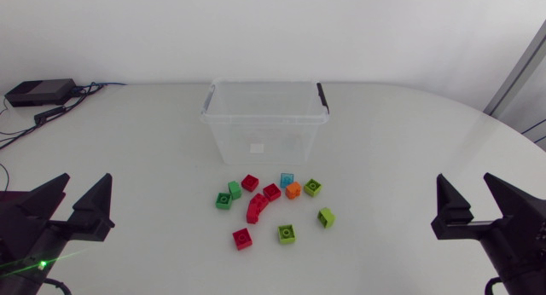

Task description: Pick up the duplo bricks and place them in the container

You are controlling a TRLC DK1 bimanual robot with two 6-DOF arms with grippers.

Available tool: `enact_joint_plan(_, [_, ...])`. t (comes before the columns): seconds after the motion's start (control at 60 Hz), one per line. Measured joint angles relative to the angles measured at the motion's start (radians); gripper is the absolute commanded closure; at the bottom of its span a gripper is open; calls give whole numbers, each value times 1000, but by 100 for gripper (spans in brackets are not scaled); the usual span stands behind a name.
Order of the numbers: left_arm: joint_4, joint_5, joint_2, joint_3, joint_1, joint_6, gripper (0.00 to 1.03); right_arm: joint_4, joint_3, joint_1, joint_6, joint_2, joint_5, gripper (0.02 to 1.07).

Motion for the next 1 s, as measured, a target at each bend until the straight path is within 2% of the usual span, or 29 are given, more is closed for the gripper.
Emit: enact_joint_plan(1.0, [9, 0, 3, 5, 0, 0, 6, 1, 0, 33, 0, 0, 2, 7])
